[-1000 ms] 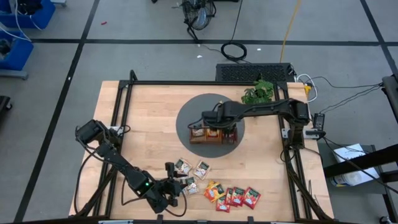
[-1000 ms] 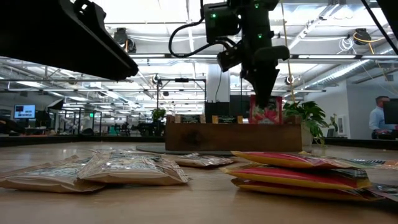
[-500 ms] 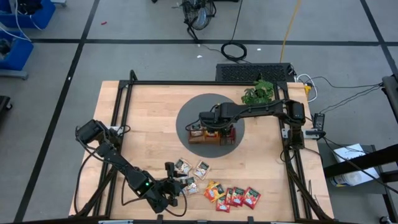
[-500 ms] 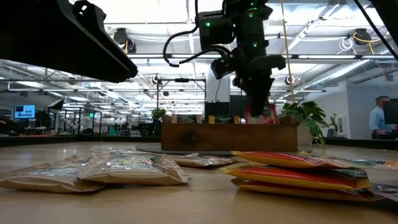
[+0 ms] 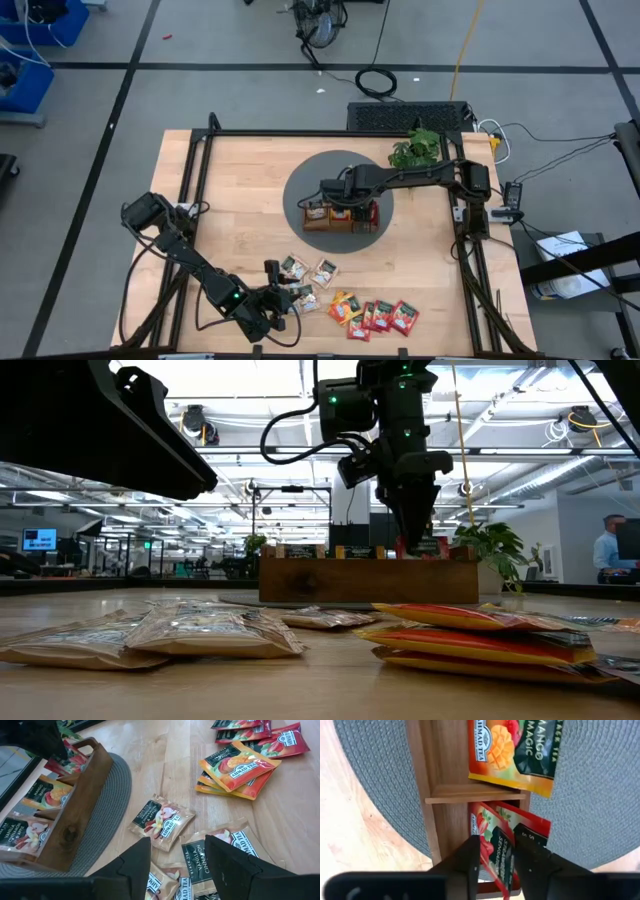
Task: Pick & Place Tea
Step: Put the top orange tea bag into the middle slot of the wooden organizer
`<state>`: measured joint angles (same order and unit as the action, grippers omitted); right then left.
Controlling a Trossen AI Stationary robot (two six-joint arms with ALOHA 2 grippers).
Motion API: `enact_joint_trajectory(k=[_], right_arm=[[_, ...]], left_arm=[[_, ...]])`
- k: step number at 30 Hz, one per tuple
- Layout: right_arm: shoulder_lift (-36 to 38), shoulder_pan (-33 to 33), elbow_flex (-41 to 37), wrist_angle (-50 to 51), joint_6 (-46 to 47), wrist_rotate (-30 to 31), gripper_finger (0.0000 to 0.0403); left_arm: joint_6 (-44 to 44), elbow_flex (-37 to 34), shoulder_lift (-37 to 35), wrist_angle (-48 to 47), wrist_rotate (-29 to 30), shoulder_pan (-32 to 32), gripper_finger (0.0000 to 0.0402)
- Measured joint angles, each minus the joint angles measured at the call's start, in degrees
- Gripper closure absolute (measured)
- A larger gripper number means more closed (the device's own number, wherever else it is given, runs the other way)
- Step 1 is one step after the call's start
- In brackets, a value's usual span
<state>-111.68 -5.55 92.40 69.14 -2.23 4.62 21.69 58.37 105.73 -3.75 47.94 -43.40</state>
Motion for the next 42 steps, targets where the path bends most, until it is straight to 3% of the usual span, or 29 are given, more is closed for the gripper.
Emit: enact_joint_trajectory(k=[7,14,20,24,26,31,36,38,42], right_arm=[[1.2,-0.5,0.0,-0.4,-0.1,2.3,0.025],[4.2,-0.9,0.0,-0.6,-0.2,8.0,0.0237],[9.5,0.9,-0.1,0.3,4.3,10.5,0.0259],[13.9,7.5,-4.4,-2.4,6.9,10.3,0.0291],[16.4,12.0,-9.1,-5.6,8.8,10.2,0.0311],[22.9,25.4,-25.2,-26.1,12.0,10.2,0.0365],[26.0,36.9,-40.2,-52.1,10.5,10.2,0.0398],[26.0,40.4,-44.3,-61.6,10.3,10.3,0.0394],[25.6,44.5,-50.4,-79.6,10.7,10.4,0.0394]], left_arm=[[0.1,0.0,0.0,0.0,0.0,0.0,0.0213],[0.9,0.0,0.0,-1.2,0.0,0.0,0.0213],[1.7,0.0,0.0,-1.2,0.0,0.0,0.0213],[2.9,0.0,0.0,-0.2,-0.8,0.0,0.0213],[2.8,0.0,0.0,1.5,-3.9,0.0,0.0213],[0.5,0.0,0.0,8.6,-13.5,0.5,0.0213],[-3.0,0.0,0.0,17.8,-17.0,2.3,0.0213],[0.5,0.0,0.0,19.6,-17.7,4.2,0.0213],[9.3,0.0,0.0,18.9,-24.8,9.3,0.0213]])
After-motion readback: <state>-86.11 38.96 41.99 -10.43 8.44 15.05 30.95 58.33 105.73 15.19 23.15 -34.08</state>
